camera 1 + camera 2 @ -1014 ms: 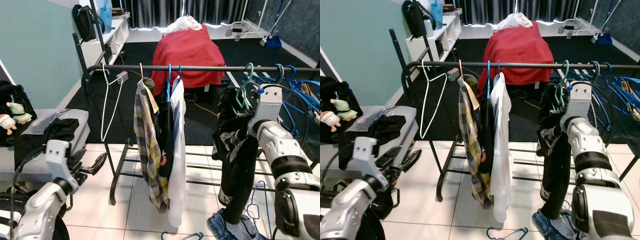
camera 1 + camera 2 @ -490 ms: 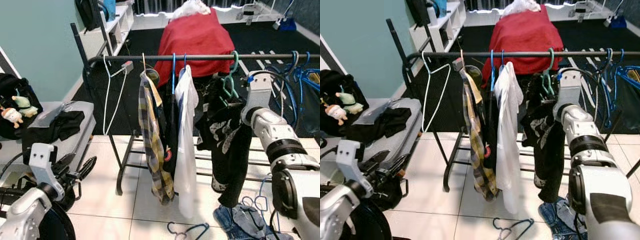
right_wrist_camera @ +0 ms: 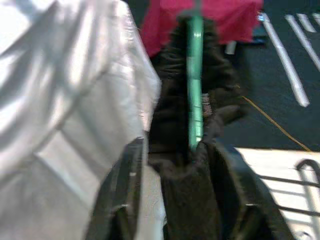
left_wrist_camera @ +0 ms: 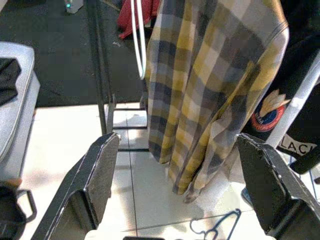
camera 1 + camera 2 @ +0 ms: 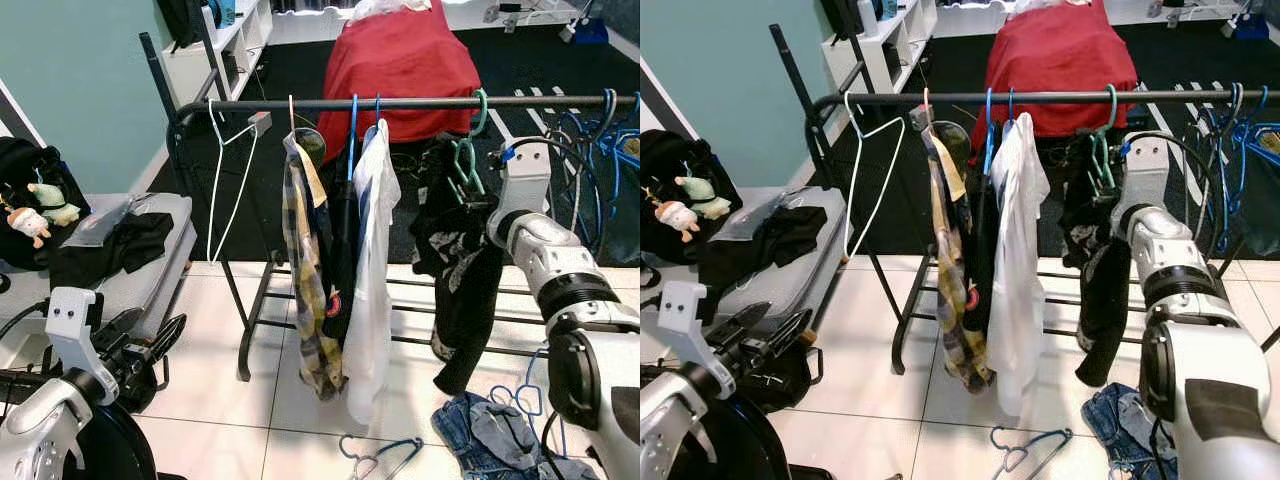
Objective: Hang hanger
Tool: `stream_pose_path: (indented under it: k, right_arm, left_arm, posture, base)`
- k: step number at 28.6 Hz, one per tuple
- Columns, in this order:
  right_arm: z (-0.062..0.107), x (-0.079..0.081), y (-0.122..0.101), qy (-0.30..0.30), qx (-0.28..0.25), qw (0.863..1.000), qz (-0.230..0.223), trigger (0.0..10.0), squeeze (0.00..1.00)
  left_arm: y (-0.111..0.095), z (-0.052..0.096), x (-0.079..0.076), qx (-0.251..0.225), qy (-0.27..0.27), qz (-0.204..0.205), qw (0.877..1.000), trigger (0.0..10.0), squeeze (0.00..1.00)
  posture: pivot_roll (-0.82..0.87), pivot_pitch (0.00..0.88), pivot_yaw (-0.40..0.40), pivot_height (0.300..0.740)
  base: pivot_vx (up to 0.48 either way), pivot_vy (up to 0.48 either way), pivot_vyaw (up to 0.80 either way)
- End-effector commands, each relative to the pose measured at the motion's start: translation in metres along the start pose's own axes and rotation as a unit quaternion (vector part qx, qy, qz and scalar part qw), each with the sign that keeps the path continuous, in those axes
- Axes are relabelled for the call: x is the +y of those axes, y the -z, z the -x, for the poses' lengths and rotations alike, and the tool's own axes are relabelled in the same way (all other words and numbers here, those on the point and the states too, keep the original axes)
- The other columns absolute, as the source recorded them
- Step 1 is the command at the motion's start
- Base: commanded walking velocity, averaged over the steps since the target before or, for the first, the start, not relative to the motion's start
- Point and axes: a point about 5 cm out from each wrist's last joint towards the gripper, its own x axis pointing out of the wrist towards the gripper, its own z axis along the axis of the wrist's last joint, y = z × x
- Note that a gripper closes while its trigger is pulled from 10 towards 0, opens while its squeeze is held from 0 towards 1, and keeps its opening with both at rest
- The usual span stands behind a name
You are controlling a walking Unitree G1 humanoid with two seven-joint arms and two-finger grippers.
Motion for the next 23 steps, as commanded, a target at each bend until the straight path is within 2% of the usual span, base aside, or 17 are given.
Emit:
stream_pose_path:
  k: [1,6,8,13,15,16,17,18,20,21,23]
  right_arm:
    - [0.0,0.005,0.005,-0.01,-0.008,1.0,-0.013,10.0,1.0]
    - [0.002,0.008,0.016,-0.012,-0.017,0.999,-0.027,10.0,1.0]
    - [0.009,0.017,0.037,-0.026,-0.031,0.999,-0.027,10.0,1.0]
    - [0.015,0.023,0.049,-0.037,-0.043,0.998,-0.028,10.0,1.0]
    - [0.019,0.027,0.056,-0.035,-0.051,0.998,-0.032,10.0,1.0]
    - [0.025,0.031,0.069,-0.023,-0.049,0.998,-0.039,10.0,1.0]
    - [0.025,0.031,0.069,-0.023,-0.049,0.998,-0.039,10.0,1.0]
    - [0.032,0.036,0.085,-0.015,-0.037,0.998,-0.041,10.0,0.58]
    - [0.032,0.036,0.085,-0.015,-0.037,0.998,-0.041,10.0,0.58]
    - [0.038,0.039,0.099,-0.009,-0.023,0.999,-0.044,10.0,0.0]
    - [0.038,0.039,0.099,-0.009,-0.023,0.999,-0.044,10.0,0.0]
  left_arm:
    - [0.003,0.002,0.003,0.013,-0.005,-0.002,1.0,10.0,0.0]
    - [0.004,-0.004,-0.001,0.007,-0.005,0.005,1.0,10.0,0.0]
    - [0.004,-0.012,-0.007,-0.01,-0.005,0.014,1.0,10.0,0.0]
    - [0.004,-0.019,-0.012,-0.022,-0.004,0.021,1.0,10.0,0.0]
    - [0.004,-0.023,-0.016,-0.031,-0.003,0.027,0.999,10.0,0.0]
    - [0.004,-0.028,-0.02,-0.039,0.0,0.032,0.999,10.0,0.0]
    - [0.004,-0.028,-0.02,-0.039,0.0,0.032,0.999,10.0,0.0]
    - [0.003,-0.034,-0.024,-0.046,0.003,0.036,0.998,10.0,0.0]
    - [0.003,-0.034,-0.024,-0.046,0.003,0.036,0.998,10.0,0.0]
    - [0.002,-0.039,-0.028,-0.052,0.006,0.041,0.998,10.0,0.0]
    - [0.002,-0.039,-0.028,-0.052,0.006,0.041,0.998,10.0,0.0]
  posture:
    - [0.08,0.132,0.109,0.74]
    - [0.05,0.11,0.085,0.74]
    - [0.02,0.084,0.058,0.74]
    - [-0.01,0.065,0.032,0.74]
    - [-0.02,0.05,0.017,0.74]
    - [-0.04,0.034,-0.002,0.74]
    - [-0.04,0.034,-0.002,0.74]
    - [-0.05,0.024,-0.016,0.74]
    - [-0.05,0.024,-0.016,0.74]
    - [-0.06,0.021,-0.023,0.74]
    - [-0.06,0.021,-0.023,0.74]
  base:
    - [0.0,0.0,0.0]
    - [0.0,0.0,0.0]
    - [0.0,0.0,0.0]
    - [0.0,0.0,0.0]
    - [0.0,0.0,0.0]
    - [0.0,0.0,0.0]
    - [0.0,0.0,0.0]
    - [0.0,0.0,0.0]
    - [0.0,0.0,0.0]
    - [0.0,0.0,0.0]
    - [0.0,0.0,0.0]
